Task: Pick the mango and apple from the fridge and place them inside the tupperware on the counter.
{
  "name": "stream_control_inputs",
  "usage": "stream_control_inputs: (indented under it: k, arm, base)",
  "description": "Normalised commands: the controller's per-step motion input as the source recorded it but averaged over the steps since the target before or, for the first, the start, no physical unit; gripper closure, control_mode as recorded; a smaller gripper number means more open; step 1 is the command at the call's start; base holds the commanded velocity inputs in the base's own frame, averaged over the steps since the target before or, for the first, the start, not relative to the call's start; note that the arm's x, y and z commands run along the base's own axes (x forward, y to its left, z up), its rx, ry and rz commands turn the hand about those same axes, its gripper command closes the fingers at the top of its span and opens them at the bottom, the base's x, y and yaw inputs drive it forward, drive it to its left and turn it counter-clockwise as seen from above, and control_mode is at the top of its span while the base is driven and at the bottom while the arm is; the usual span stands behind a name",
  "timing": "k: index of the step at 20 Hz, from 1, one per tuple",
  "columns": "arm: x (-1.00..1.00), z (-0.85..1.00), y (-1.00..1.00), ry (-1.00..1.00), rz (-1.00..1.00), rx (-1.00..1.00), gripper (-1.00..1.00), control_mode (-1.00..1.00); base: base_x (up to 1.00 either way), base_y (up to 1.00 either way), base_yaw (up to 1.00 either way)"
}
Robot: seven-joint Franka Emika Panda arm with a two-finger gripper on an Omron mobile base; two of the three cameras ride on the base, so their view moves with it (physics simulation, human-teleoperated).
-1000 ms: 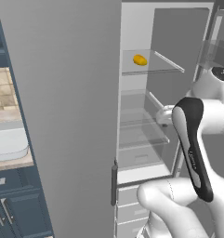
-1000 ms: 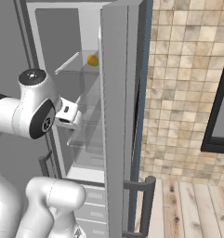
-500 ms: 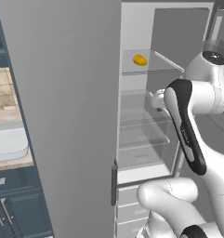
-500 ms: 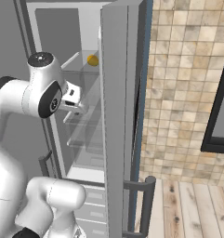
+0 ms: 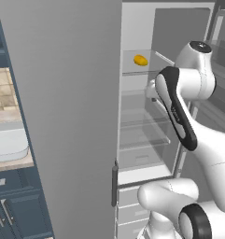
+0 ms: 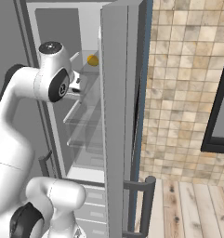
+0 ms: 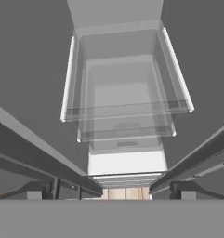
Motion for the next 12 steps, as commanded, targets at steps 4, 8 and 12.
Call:
stream_control_inputs:
  k: [4, 8, 12]
  arm:
    - [0.24, 0.0, 0.0, -0.02, 0.08, -0.08, -1.0, -1.0]
    - [0.05, 0.0, 0.0, -0.06, 0.11, -0.09, -1.0, -1.0]
    - [0.0, 0.0, 0.0, -0.04, 0.15, -0.07, -1.0, -1.0]
  base:
    - [0.0, 0.0, 0.0]
    - [0.0, 0.0, 0.0]
    - [0.0, 0.0, 0.0]
